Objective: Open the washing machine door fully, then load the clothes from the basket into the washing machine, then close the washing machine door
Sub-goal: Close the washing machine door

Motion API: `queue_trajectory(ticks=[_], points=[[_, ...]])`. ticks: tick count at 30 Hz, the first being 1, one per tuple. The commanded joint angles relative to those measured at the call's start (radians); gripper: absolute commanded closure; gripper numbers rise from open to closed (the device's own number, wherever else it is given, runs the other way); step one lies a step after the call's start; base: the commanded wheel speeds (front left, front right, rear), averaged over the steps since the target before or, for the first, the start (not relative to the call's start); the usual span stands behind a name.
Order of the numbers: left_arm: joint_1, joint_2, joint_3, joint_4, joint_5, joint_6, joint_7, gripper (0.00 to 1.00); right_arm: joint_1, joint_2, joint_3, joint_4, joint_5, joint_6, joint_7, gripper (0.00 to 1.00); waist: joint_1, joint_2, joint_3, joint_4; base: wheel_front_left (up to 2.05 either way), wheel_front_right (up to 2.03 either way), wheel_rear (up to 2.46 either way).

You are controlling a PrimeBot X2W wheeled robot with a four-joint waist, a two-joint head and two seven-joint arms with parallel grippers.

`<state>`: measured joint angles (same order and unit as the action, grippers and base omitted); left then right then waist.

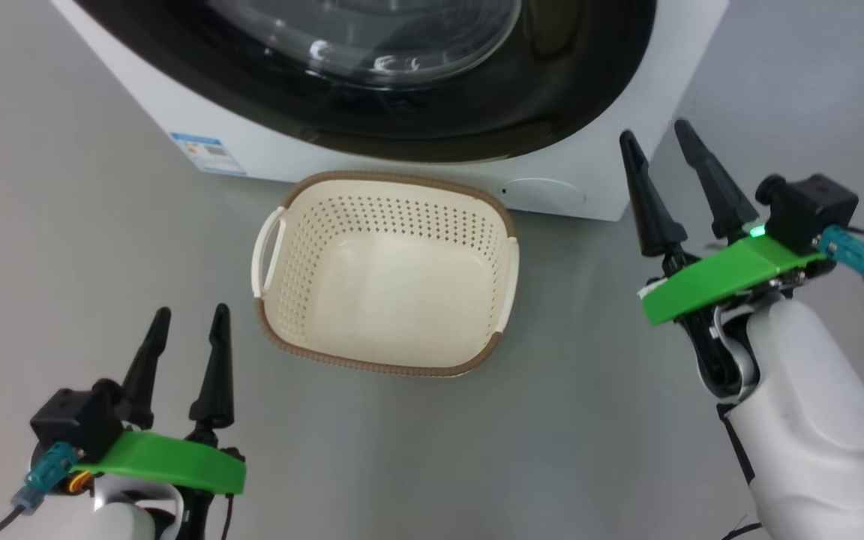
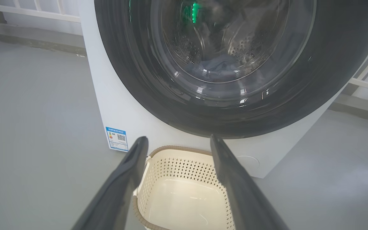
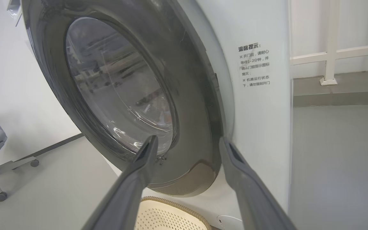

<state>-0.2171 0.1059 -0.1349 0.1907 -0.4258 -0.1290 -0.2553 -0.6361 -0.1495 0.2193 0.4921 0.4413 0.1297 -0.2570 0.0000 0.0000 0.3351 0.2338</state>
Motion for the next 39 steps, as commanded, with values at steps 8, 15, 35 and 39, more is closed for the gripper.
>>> queue_trajectory(ticks=[8, 15, 35, 39], points=[[0.041, 0.052, 0.072, -0.012, 0.02, -0.002, -0.006, 0.0, 0.134, 0.044, -0.017, -0.036, -0.007, 0.001, -0.005, 0.0, 0.0, 0.0, -0.082, -0.1, 0.0, 0.0, 0.0], [0.061, 0.07, 0.096, -0.012, 0.026, -0.002, -0.006, 0.0, 0.209, 0.049, -0.038, -0.04, -0.013, 0.001, -0.005, 0.0, 0.0, 0.0, -0.109, -0.151, 0.0, 0.0, 0.0], [0.107, 0.112, 0.112, -0.002, 0.03, -0.002, -0.006, 0.0, 0.359, 0.039, -0.076, -0.069, -0.019, 0.001, -0.005, 0.0, 0.0, 0.0, -0.188, -0.223, 0.0, 0.0, 0.0], [0.117, 0.116, 0.116, -0.002, 0.033, -0.002, -0.006, 0.0, 0.387, 0.036, -0.084, -0.081, -0.022, 0.001, -0.005, 0.0, 0.0, 0.0, -0.196, -0.229, 0.0, 0.0, 0.0]])
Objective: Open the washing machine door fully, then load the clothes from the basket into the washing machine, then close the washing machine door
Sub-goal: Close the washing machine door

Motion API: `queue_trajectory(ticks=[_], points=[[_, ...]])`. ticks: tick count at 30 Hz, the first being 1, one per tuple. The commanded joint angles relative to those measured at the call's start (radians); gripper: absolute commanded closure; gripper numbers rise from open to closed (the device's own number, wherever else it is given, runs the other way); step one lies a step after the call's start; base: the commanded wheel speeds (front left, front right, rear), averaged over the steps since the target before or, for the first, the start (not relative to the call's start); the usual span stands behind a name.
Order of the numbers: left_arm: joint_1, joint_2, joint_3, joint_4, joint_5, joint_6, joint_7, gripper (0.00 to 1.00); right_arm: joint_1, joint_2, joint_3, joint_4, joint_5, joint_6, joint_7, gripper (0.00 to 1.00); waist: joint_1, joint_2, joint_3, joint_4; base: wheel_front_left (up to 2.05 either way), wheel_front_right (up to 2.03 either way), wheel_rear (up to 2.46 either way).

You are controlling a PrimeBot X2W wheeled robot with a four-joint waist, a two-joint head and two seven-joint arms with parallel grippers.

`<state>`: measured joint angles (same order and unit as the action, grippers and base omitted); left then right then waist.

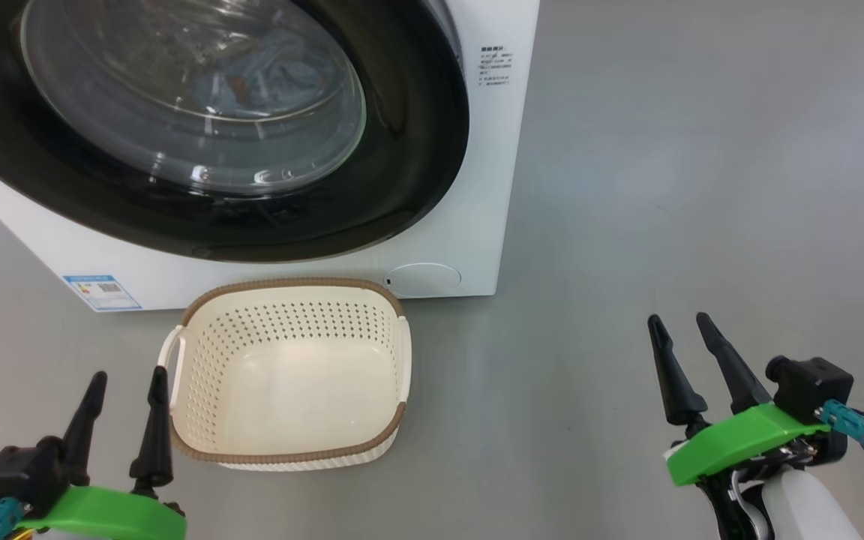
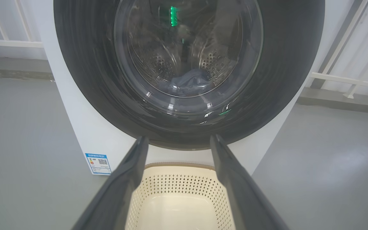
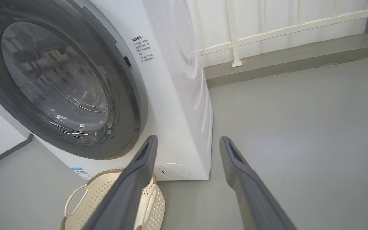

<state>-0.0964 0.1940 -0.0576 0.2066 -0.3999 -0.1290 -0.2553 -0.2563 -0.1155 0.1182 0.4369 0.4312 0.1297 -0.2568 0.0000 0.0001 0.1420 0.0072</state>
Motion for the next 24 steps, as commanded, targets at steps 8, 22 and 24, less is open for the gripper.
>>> queue_trajectory(ticks=[8, 22, 24], points=[[0.019, 0.029, 0.047, -0.02, 0.012, -0.002, -0.006, 0.0, 0.064, -0.007, -0.008, -0.047, -0.016, 0.001, -0.005, 0.0, 0.0, -0.0001, -0.026, -0.009, 0.0, 0.0, 0.0], [0.043, 0.028, 0.054, -0.019, 0.018, -0.002, -0.006, 0.0, 0.137, -0.014, -0.065, -0.086, -0.024, 0.001, -0.005, 0.0, 0.0, -0.0001, -0.056, -0.007, 0.0, 0.0, 0.0], [0.047, 0.027, 0.055, -0.018, 0.021, -0.002, -0.006, 0.0, 0.145, -0.013, -0.071, -0.09, -0.026, 0.001, -0.005, 0.0, 0.0, -0.0001, -0.059, -0.007, 0.0, 0.0, 0.0]])
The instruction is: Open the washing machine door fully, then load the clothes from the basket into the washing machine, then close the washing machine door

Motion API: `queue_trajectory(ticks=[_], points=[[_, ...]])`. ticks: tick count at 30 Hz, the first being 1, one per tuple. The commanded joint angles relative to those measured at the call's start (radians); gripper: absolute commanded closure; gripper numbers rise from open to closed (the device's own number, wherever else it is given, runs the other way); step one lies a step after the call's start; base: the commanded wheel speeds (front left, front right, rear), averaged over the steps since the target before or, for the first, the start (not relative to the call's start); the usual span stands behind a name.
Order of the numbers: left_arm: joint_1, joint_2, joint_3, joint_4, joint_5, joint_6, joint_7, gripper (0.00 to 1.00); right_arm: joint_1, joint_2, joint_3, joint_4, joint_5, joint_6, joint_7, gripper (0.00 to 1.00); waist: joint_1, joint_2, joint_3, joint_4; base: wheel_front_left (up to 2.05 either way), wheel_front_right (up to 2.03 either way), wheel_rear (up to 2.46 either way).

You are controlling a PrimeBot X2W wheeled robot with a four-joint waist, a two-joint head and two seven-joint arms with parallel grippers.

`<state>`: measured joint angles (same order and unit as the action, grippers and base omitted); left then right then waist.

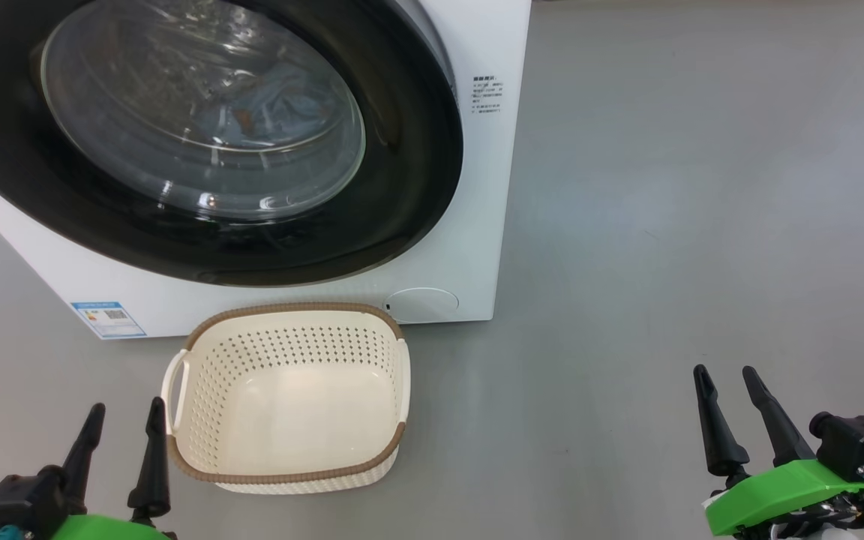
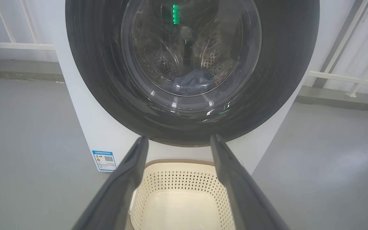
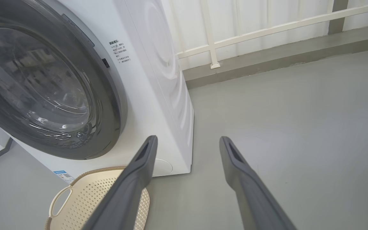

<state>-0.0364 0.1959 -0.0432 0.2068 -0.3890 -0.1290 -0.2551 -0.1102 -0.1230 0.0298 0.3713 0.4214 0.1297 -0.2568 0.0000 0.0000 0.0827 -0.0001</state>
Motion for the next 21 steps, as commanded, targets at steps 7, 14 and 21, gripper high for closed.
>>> queue_trajectory(ticks=[7, 14, 21], points=[[-0.01, 0.026, 0.043, -0.018, 0.02, -0.002, -0.007, 0.0, 0.016, 0.001, 0.005, -0.03, -0.021, 0.001, -0.005, 0.0, 0.0, 0.0, -0.004, 0.003, 0.0, 0.0, 0.0], [-0.007, 0.024, 0.046, -0.017, 0.019, -0.002, -0.007, 0.0, 0.022, 0.004, 0.001, -0.03, -0.021, 0.001, -0.005, 0.0, 0.0, 0.0, -0.008, 0.002, 0.0, 0.0, 0.0], [-0.005, 0.022, 0.051, -0.019, 0.02, -0.002, -0.007, 0.0, 0.023, 0.005, -0.001, -0.032, -0.021, 0.001, -0.005, 0.0, 0.0, 0.0, -0.007, 0.0, 0.0, 0.0, 0.0]])
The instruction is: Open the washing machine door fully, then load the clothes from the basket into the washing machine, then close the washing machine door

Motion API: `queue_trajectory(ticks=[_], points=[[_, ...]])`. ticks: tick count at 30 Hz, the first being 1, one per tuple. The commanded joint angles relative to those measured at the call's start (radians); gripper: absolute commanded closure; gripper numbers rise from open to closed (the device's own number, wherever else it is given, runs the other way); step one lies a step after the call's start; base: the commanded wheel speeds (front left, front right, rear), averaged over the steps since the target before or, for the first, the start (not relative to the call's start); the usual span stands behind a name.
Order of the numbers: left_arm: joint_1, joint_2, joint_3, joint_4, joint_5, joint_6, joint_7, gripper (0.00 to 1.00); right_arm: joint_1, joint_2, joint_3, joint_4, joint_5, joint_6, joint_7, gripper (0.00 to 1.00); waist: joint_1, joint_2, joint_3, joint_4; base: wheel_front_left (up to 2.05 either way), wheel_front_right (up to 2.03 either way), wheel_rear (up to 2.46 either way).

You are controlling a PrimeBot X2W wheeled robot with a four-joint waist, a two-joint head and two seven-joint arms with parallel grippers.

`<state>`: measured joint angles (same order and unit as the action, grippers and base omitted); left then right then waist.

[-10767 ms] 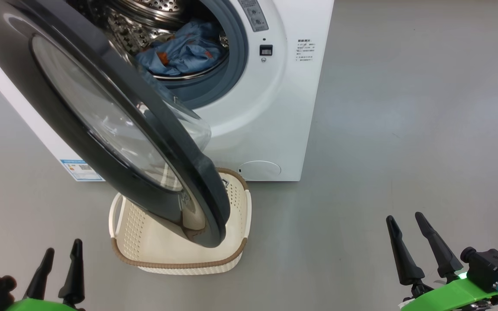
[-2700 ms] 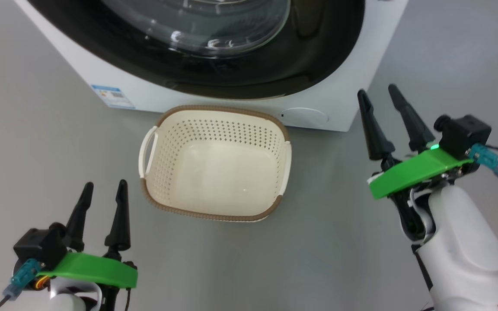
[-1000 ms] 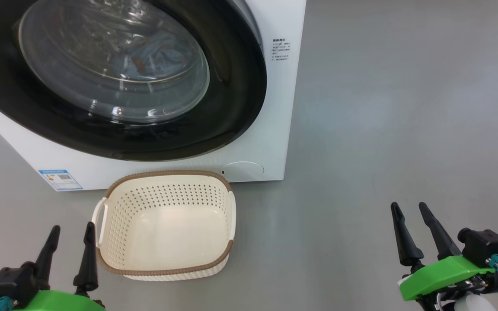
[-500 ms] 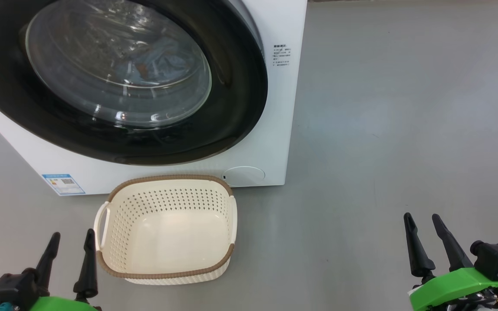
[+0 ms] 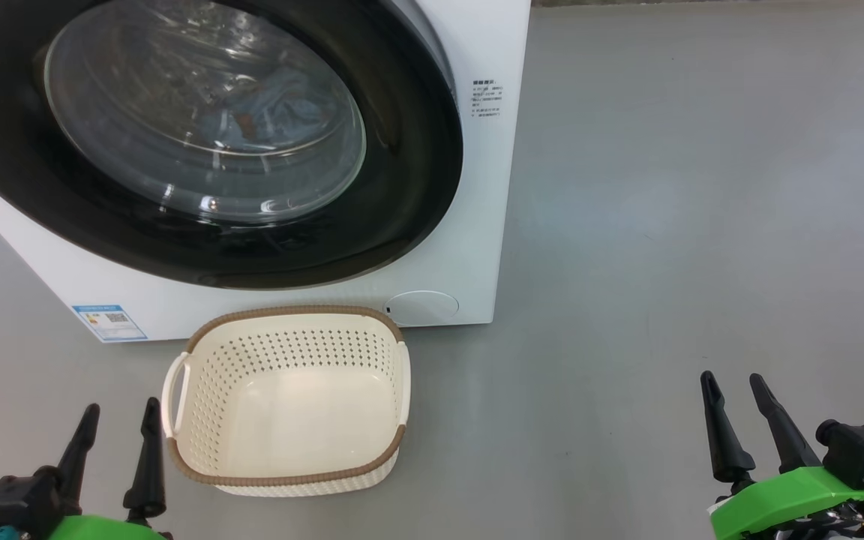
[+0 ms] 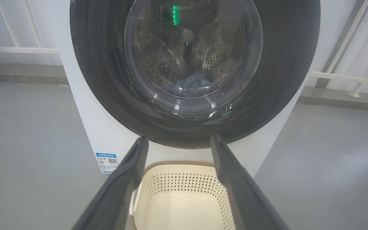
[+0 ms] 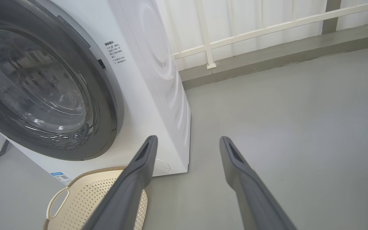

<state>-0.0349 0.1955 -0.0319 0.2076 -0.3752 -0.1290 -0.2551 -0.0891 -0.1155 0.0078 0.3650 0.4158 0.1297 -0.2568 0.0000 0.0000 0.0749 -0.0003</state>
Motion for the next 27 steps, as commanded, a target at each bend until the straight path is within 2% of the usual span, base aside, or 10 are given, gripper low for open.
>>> queue_trajectory(ticks=[1, 15, 16, 20, 27], points=[[-0.007, 0.022, 0.039, -0.02, 0.006, -0.002, -0.007, 0.0, 0.002, -0.002, 0.021, -0.026, -0.016, 0.001, -0.005, 0.0, 0.0, 0.0, 0.001, 0.0, 0.0, 0.0, 0.0], [-0.009, 0.021, 0.038, -0.018, 0.004, -0.002, -0.007, 0.0, 0.0, -0.003, 0.02, -0.03, -0.018, 0.001, -0.005, 0.0, 0.0, 0.0, 0.002, 0.004, 0.0, 0.0, 0.0], [0.0, 0.0, 0.002, 0.0, 0.0, 0.0, 0.0, 1.0, 0.0, 0.0, -0.002, -0.002, 0.0, 0.0, 0.0, 1.0, 0.0, 0.0, 0.002, 0.004, 0.0, 0.0, 0.0], [0.008, -0.03, -0.009, 0.039, -0.004, 0.001, 0.002, 1.0, 0.002, 0.012, -0.001, 0.043, 0.005, 0.0, 0.001, 1.0, 0.0, 0.0, 0.002, 0.004, 0.0, 0.0, 0.0], [0.005, -0.037, -0.001, 0.037, -0.074, 0.002, 0.022, 1.0, 0.002, 0.015, -0.008, 0.033, 0.071, 0.0, 0.023, 1.0, 0.0012, 0.0, -0.004, 0.004, 0.0, 0.0, 0.0]])
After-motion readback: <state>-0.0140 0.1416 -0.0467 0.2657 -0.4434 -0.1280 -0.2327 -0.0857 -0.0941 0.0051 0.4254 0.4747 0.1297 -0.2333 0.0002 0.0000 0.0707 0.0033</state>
